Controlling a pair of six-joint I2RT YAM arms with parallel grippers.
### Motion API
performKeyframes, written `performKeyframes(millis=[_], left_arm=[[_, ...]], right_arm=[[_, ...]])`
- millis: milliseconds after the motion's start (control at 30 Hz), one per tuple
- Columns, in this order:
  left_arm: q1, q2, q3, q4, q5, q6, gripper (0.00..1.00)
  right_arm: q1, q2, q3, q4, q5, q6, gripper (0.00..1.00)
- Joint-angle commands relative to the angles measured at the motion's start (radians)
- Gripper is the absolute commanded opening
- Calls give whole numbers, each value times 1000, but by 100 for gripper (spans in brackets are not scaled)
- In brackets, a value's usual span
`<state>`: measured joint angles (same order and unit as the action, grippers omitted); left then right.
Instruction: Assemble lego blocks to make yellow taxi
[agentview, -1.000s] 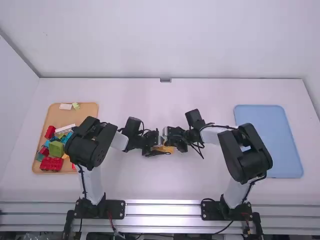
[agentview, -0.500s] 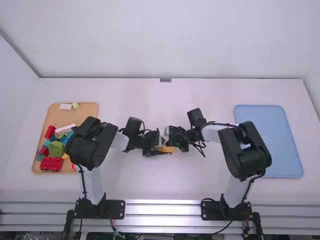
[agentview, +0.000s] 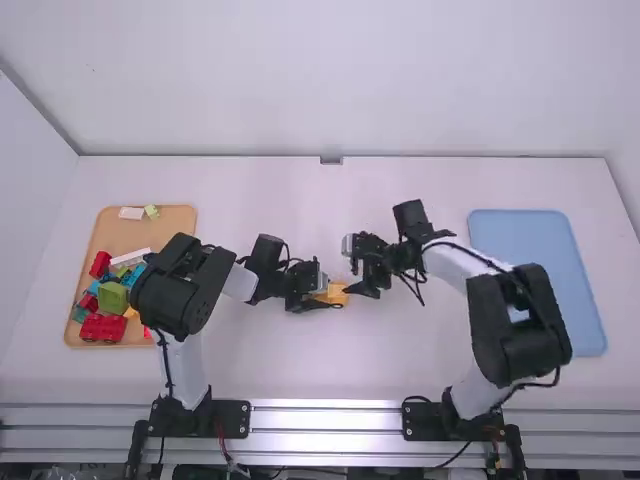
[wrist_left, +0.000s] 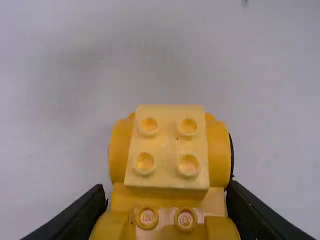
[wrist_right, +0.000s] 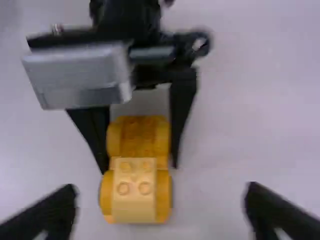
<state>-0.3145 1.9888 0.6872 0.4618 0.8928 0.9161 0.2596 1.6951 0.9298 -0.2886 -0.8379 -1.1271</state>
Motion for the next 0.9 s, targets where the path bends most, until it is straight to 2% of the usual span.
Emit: performKeyframes(millis=[0, 67, 167, 267, 433, 633, 667, 733, 800, 833, 867], left_arm=[[0, 15, -8, -9, -37, -8, 61], [0, 15, -8, -8, -38, -8, 68], [1, 11, -6, -9, -37, -12, 99], [1, -19, -11, -25, -40, -27, 99], [23, -191, -23, -150, -77, -37, 99], [126, -541, -23, -433, -178, -38, 99], [166, -637, -24, -505, -189, -37, 99], [196, -698, -24, -554, -197, -38, 99], [269, -842, -24, -668, -274, -37, 99], [269, -842, -24, -668, -274, -37, 99], [299, -895, -24, -692, -343, -40, 99]], right_arm=[[-23, -46, 12, -14, -1, 5, 99], [-29, -51, 6, -14, -1, 5, 98], [-37, -54, -12, 13, 1, 29, 99], [-37, -53, -16, 45, 12, 74, 99], [-36, -53, -17, 83, 52, 137, 99], [-36, -53, -17, 106, -34, 136, 98], [-36, -53, -15, 108, -78, 137, 98], [-36, -53, -13, 111, -115, 136, 99], [-35, -53, -12, 195, -183, 216, 99], [-35, -53, -12, 195, -183, 216, 99], [-26, -53, -12, 277, -185, 326, 99]])
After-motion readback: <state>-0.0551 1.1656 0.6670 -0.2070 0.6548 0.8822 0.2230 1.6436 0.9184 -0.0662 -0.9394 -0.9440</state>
